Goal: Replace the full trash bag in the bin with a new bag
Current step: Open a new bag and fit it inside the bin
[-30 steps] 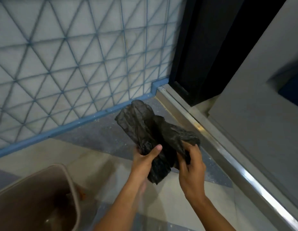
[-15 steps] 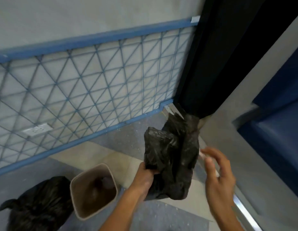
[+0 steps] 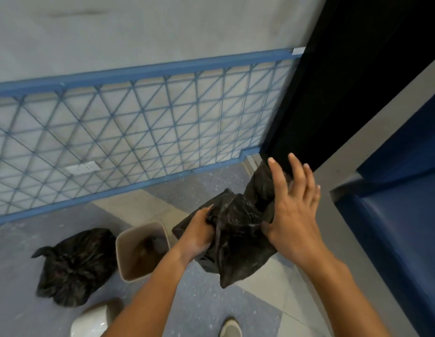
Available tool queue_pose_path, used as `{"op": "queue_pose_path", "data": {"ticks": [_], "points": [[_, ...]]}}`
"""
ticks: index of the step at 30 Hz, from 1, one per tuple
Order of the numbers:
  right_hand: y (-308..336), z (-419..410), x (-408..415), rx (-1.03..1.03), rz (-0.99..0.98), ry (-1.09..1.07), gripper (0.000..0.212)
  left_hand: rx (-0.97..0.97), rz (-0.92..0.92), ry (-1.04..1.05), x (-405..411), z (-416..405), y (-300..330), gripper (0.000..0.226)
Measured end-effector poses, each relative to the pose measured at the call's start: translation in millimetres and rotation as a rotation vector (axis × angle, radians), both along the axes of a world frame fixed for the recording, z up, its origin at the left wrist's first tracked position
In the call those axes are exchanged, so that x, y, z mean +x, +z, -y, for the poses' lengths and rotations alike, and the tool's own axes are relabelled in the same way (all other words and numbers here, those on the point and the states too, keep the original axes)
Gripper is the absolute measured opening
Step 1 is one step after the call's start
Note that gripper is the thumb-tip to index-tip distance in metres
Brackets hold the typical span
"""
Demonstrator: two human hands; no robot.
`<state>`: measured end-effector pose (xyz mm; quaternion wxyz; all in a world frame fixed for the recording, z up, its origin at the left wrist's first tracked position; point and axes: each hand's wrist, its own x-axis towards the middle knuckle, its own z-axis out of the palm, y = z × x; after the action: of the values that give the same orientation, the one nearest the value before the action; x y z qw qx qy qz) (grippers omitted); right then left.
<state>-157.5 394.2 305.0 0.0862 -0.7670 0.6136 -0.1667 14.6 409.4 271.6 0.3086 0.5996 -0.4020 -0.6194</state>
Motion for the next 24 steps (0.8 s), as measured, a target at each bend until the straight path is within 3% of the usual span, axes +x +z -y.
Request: {"op": "queue_pose_path", "data": {"ticks": [2, 5, 7, 9, 11, 14, 15, 17, 19, 20, 23, 24], "points": [[10, 2, 7, 0.001, -0.143, 0.181, 0.116, -0.064, 0.067, -0.056, 0, 3, 8, 0.015], [15, 8, 10, -0.001, -0.258, 0.348, 0.044, -0.109, 0.093, 0.085, -4, 11, 21, 0.025], [14, 13, 9, 0.05, -0.234, 0.302, 0.017, -0.188, 0.174, 0.228, -4, 11, 26, 0.026], [15, 13, 7, 0.21, -0.059, 0.192, 0.013, -0.191, 0.367, 0.386, 1, -1, 23, 0.03], [13, 10, 8, 0.285, 0.138, 0.067, 0.011, -0.1, 0.348, 0.575, 0, -26, 23, 0.032], [11, -6, 15, 0.163, 0.174, -0.038, 0.013, 0.135, -0.183, 0.965, -20, -55, 42, 0.046], [11, -13, 18, 0.126, 0.178, -0.063, 0.013, 0.206, -0.348, 1.002, -31, -59, 46, 0.051], [8, -26, 27, 0.093, 0.206, -0.102, 0.009, 0.271, -0.527, 0.915, -50, -65, 50, 0.057], [1, -40, 35, 0.169, 0.333, -0.086, 0.014, 0.23, -0.434, 0.687, -67, -71, 52, 0.081], [-1, -45, 38, 0.247, 0.456, -0.067, 0.018, 0.209, -0.365, 0.638, -72, -72, 52, 0.082], [-4, -51, 39, 0.467, 0.751, -0.082, 0.026, 0.246, -0.308, 0.85, -68, -70, 36, 0.023], [-4, -51, 35, 0.531, 0.813, -0.108, 0.027, 0.305, -0.326, 0.925, -61, -67, 38, 0.018]]}}
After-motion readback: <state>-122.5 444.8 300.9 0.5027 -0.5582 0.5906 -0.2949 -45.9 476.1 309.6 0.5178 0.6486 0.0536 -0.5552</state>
